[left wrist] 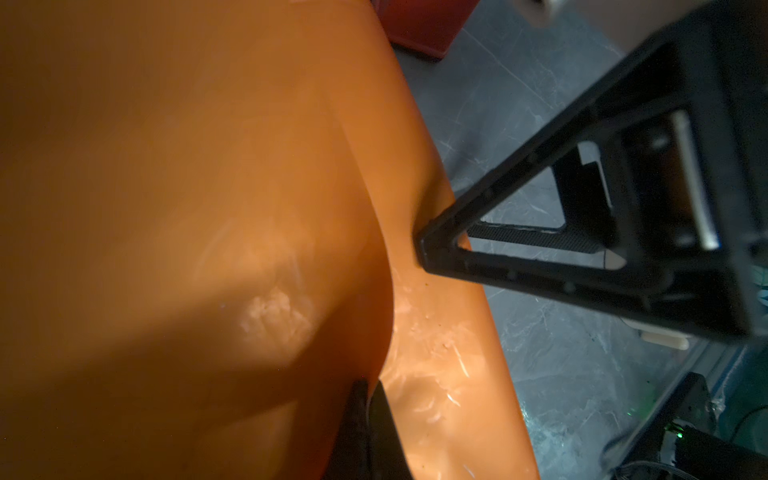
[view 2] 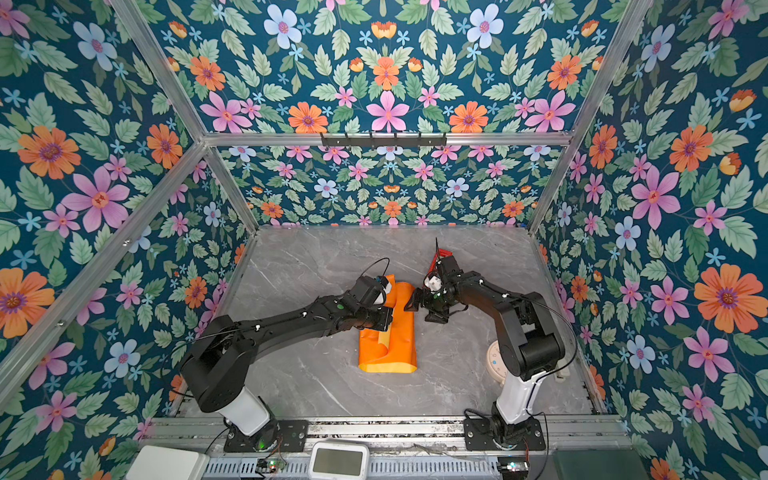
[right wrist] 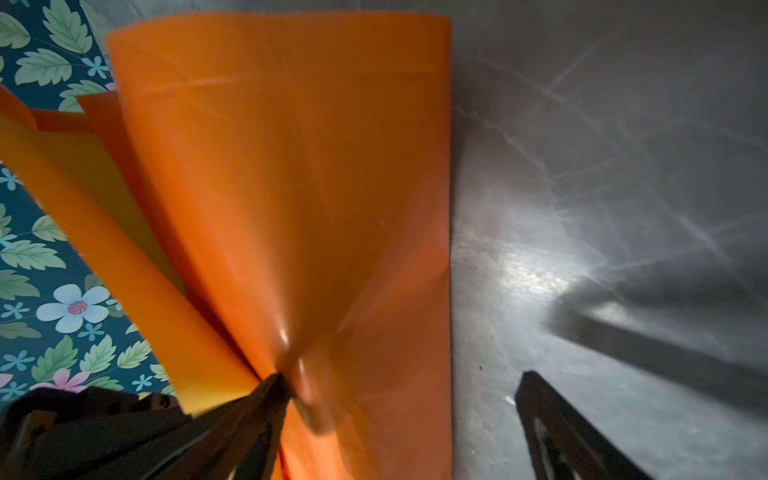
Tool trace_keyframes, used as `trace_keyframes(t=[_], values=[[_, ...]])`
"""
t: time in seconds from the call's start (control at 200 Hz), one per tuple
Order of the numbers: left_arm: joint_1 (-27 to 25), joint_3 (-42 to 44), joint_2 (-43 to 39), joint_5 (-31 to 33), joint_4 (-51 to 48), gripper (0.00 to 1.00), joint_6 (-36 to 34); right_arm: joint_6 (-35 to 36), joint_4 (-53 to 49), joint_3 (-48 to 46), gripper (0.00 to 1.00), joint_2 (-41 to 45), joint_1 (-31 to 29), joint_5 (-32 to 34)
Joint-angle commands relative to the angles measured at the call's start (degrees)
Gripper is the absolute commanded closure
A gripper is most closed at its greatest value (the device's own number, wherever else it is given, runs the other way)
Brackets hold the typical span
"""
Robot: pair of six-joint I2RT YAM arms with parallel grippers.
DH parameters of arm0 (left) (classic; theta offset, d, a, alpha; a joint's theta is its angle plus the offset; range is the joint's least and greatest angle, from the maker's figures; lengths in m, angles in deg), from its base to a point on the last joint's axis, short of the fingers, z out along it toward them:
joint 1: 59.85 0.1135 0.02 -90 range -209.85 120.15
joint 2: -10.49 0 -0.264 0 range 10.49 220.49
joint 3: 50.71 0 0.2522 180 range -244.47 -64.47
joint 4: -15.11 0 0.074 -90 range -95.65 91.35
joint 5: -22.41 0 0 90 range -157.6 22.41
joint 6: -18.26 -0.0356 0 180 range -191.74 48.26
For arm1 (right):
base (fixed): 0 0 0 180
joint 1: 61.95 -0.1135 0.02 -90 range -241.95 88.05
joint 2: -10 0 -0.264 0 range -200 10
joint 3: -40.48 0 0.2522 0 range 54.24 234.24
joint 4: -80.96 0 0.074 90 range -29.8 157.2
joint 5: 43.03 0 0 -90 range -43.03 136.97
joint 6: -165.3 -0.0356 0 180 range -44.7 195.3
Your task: Wrap the gift box in paper
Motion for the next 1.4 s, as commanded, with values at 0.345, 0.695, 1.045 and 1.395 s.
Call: trace_keyframes(t=[0.345, 0.695, 1.045, 1.395], values=[[0.42, -4.48, 1.39, 4.99, -15.16, 1.0, -1.09, 2.3, -0.1, -4.63, 0.14, -1.6, -0.2, 4.56], [-0.09, -15.0, 3.36, 0.02, -11.82, 1.0, -0.56, 1.95, 0.32, -6.23, 0.14, -1.16, -0.19, 6.19], [-0.26, -15.16, 5.89, -8.57, -8.11, 1.0, 0.52, 1.26, 1.2, -7.01, 0.15, -1.03, -0.22, 6.37], [-0.26, -12.59, 7.24, -7.52, -4.65, 1.0, 2.76, -0.4, 2.61, -8.65, 0.15, 0.45, -0.23, 6.55]])
